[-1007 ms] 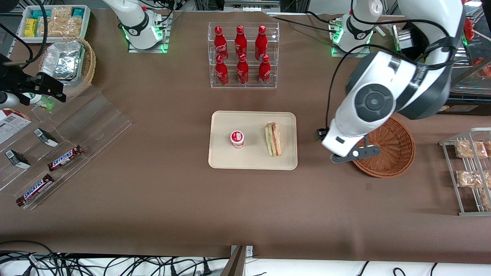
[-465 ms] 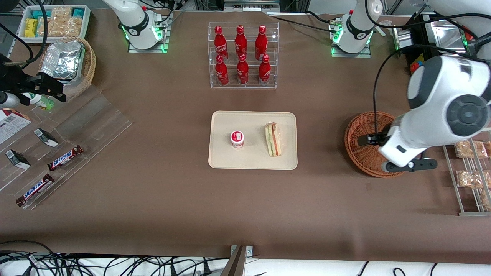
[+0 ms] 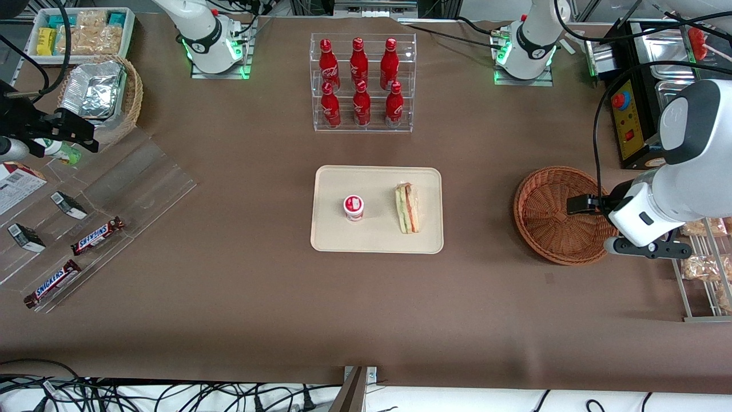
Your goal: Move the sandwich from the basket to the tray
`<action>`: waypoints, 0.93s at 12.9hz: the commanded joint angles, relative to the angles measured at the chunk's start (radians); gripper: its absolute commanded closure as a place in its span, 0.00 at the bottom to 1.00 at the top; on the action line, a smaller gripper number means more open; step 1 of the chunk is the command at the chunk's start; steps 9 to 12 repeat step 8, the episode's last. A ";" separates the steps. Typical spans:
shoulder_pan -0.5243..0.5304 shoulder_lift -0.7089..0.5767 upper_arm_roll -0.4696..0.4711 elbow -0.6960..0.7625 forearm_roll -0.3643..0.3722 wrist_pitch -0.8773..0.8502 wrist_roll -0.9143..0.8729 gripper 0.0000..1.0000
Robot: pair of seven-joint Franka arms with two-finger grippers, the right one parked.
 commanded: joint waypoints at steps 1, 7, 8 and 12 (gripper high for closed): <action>-0.012 -0.011 0.016 -0.001 -0.012 -0.014 0.044 0.00; -0.003 -0.007 0.016 -0.001 -0.012 -0.014 0.042 0.00; -0.003 -0.007 0.016 0.000 -0.012 -0.014 0.041 0.00; -0.003 -0.007 0.016 0.000 -0.012 -0.014 0.041 0.00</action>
